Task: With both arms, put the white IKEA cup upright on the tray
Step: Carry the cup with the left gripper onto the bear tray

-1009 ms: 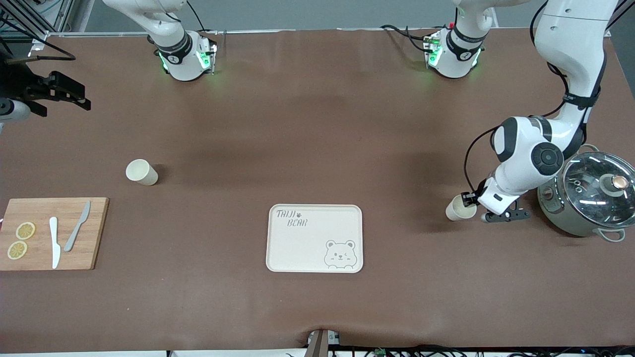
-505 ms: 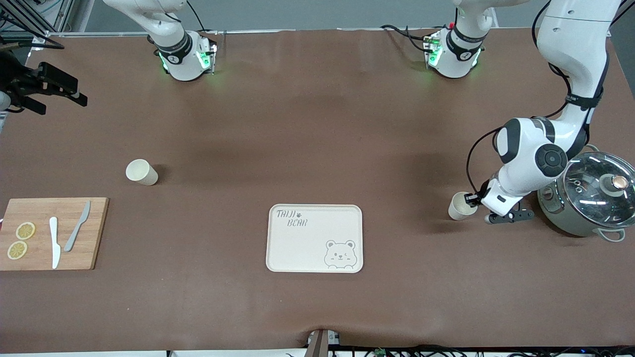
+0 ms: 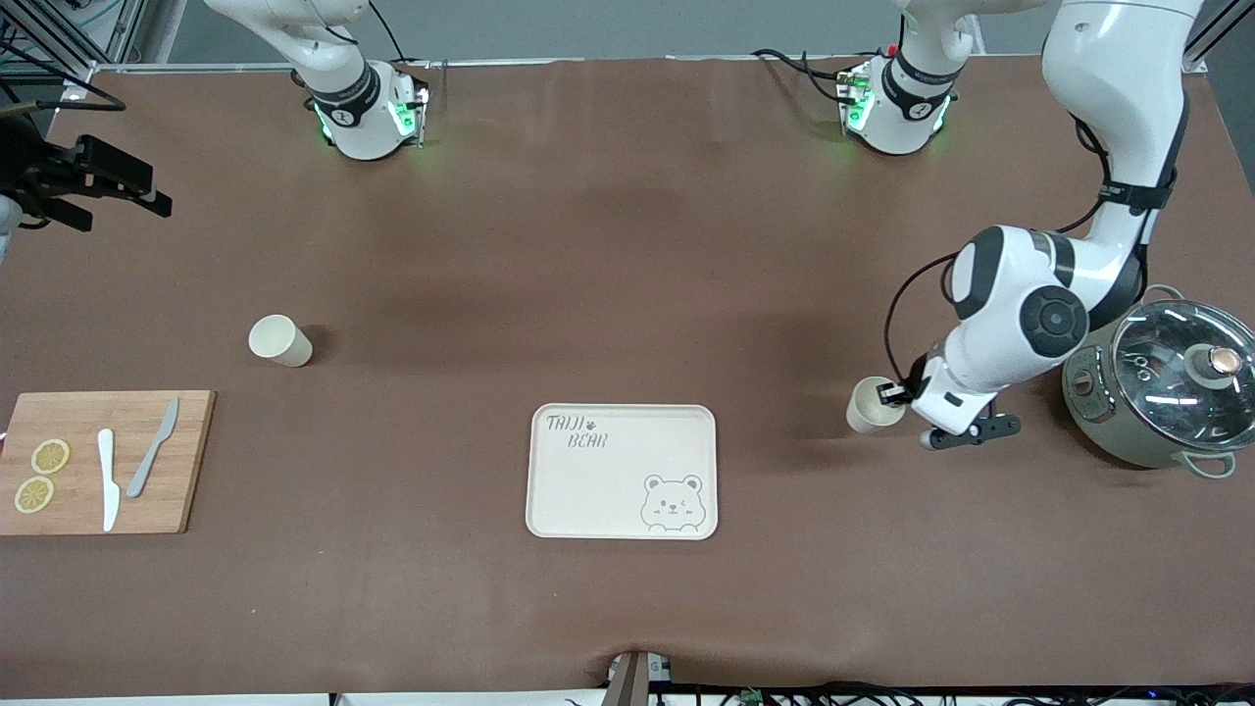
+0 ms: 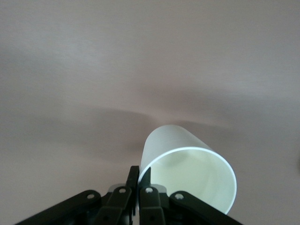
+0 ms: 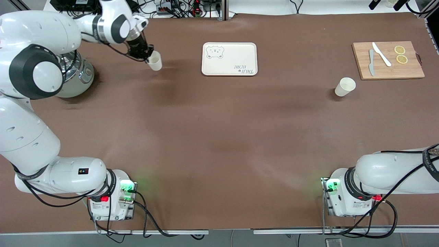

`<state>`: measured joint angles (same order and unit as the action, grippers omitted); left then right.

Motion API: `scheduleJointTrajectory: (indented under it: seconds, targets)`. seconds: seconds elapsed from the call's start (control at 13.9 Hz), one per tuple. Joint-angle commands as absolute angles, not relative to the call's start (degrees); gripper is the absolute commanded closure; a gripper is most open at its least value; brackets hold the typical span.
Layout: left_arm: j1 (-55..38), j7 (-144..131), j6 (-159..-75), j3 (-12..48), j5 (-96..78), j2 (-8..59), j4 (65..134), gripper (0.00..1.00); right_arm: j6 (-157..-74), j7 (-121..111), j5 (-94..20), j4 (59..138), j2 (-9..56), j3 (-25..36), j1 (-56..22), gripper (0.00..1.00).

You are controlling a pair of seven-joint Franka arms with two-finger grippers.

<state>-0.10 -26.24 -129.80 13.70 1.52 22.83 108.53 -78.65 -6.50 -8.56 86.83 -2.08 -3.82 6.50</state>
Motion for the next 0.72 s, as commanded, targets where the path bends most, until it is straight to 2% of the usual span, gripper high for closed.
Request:
scheduleJointTrajectory:
  seconds: [0.0,0.29,0.65]
  targets:
    - [-4.11,-34.42,-127.53,13.62,2.11,24.07,104.25,1.0,-78.31,-6.94,-9.05,87.89,-2.11,-4.31,7.21,0.0]
    - [-11.32,-47.87,-124.72,13.62,2.11,30.31,94.16,1.0,-78.31,-7.03,-9.05,89.38,-2.11,-4.39,6.86,0.0]
    - [-18.97,-60.36,-124.63,13.54,2.2,37.51,85.09,1.0,-78.05,-7.03,-8.79,94.82,-1.58,-4.66,6.24,0.0]
